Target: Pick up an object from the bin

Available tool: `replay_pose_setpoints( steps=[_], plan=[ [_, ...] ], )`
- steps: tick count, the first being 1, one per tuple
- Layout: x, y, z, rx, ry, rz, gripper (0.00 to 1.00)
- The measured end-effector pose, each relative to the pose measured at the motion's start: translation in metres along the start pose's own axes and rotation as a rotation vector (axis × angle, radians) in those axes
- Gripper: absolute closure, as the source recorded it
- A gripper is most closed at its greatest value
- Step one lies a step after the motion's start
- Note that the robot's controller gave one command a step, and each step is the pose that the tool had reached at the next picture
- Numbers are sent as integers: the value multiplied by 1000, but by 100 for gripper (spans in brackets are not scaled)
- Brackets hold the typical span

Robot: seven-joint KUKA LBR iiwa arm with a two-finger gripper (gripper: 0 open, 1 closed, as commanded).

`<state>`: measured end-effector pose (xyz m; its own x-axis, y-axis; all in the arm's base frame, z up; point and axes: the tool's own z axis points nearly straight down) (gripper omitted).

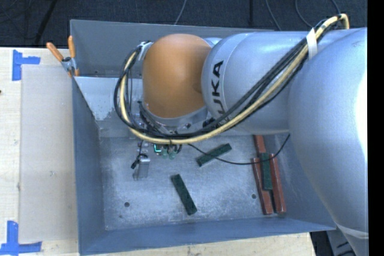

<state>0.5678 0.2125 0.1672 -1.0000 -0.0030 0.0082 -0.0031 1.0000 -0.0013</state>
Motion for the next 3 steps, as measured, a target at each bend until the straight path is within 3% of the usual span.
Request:
replay_pose_setpoints(
  steps=[1,2,3],
  plan=[
    [-41,-44,11,-1,-10,124,0],
    [-31,-146,44,3,-5,-402,0],
    [41,-155,87,-1,0,-514,0]
  ],
)
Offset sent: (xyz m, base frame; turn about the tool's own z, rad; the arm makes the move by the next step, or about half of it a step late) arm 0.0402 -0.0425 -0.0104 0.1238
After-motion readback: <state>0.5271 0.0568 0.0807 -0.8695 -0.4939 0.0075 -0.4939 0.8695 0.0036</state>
